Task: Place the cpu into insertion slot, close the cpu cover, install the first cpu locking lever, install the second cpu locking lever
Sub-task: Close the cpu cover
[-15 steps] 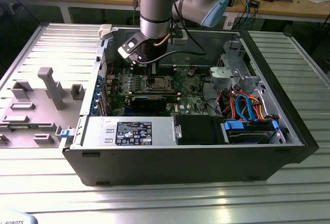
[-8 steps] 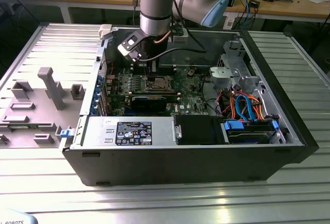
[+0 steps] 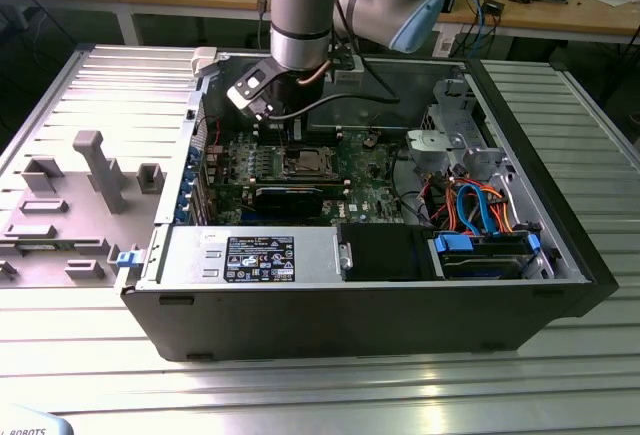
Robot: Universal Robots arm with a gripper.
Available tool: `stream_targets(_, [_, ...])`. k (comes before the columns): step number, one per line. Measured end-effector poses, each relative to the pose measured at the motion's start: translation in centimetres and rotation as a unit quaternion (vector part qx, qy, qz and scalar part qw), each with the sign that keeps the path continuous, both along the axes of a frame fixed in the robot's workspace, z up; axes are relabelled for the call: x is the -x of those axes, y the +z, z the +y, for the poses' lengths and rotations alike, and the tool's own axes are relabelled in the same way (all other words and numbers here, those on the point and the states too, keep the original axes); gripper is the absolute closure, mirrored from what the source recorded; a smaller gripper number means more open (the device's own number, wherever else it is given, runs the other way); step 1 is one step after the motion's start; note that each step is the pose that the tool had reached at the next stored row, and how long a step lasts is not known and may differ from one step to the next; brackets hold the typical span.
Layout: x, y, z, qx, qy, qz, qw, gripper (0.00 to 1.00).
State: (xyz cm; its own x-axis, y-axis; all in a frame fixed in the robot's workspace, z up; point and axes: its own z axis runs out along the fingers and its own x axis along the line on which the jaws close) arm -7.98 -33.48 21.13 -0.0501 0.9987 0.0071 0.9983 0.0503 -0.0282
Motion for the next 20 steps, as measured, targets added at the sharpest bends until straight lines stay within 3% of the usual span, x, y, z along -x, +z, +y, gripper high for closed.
stream_targets(3, [0.21, -0.38, -0.04, 0.0001, 0.000, 0.0001, 1.00000, 0.89])
stream_targets(9, [0.22, -0.53, -0.04, -0.0002, 0.000, 0.0002, 1.00000, 0.89])
stream_targets(16, [0.14, -0.11, -0.04, -0.0001, 0.000, 0.0003, 1.00000, 0.89])
stream_targets(20, [-2.02, -0.12, -0.04, -0.0001, 0.000, 0.0003, 1.00000, 0.89])
